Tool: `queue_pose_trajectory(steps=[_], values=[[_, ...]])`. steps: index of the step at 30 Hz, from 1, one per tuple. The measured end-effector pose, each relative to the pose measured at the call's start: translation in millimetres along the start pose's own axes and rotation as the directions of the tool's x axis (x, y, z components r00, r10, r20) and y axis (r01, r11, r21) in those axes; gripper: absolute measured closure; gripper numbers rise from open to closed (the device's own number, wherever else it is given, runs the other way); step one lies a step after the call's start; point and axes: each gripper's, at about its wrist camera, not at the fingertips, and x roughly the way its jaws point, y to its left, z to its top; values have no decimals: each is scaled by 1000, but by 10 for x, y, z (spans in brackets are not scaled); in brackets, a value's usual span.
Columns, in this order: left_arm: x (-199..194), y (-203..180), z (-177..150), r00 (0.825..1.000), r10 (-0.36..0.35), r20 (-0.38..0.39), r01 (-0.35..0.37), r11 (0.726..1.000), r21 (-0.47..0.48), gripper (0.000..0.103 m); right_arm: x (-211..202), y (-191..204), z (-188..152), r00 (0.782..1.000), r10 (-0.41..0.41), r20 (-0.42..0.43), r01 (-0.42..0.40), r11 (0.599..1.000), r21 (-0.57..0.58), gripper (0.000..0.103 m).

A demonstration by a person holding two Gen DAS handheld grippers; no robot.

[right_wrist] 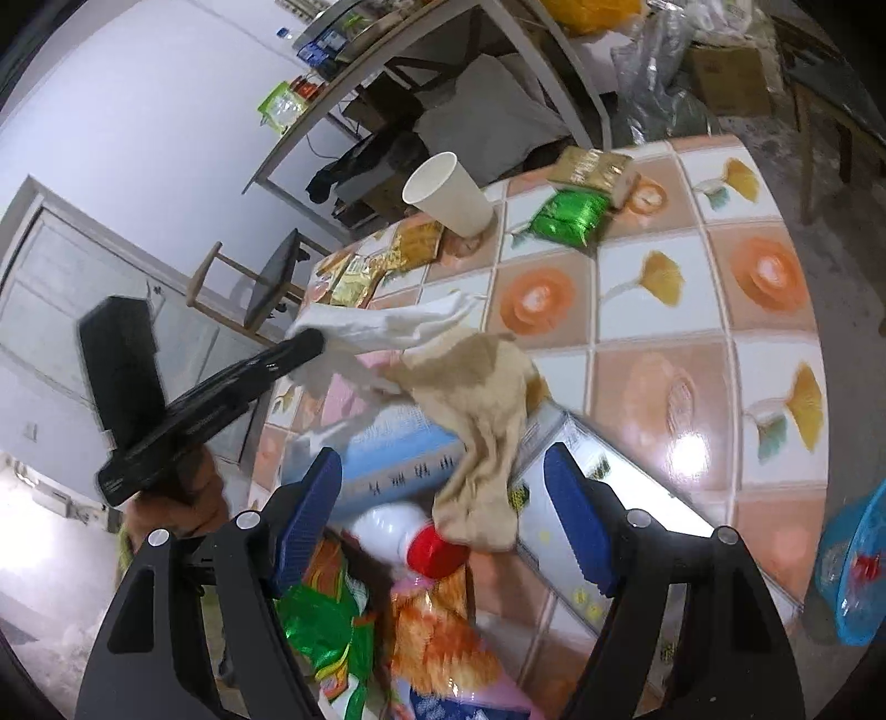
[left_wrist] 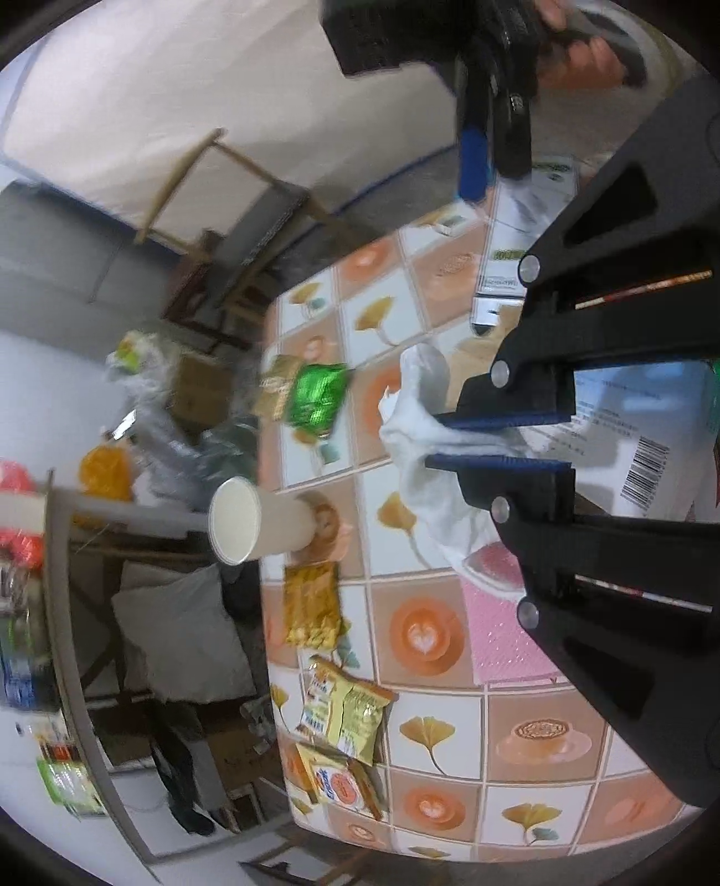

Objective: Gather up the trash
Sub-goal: 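Grasp the white tissue with the left tool while the right tool grasps the brown paper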

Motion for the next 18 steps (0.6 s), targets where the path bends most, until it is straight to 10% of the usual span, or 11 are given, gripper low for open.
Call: queue_pose_trajectory(steps=[18], values=[[-577, 401, 6, 986, -3, 165, 32, 985, -169, 96, 1313, -163, 617, 934, -246, -259, 223, 968, -116, 66]])
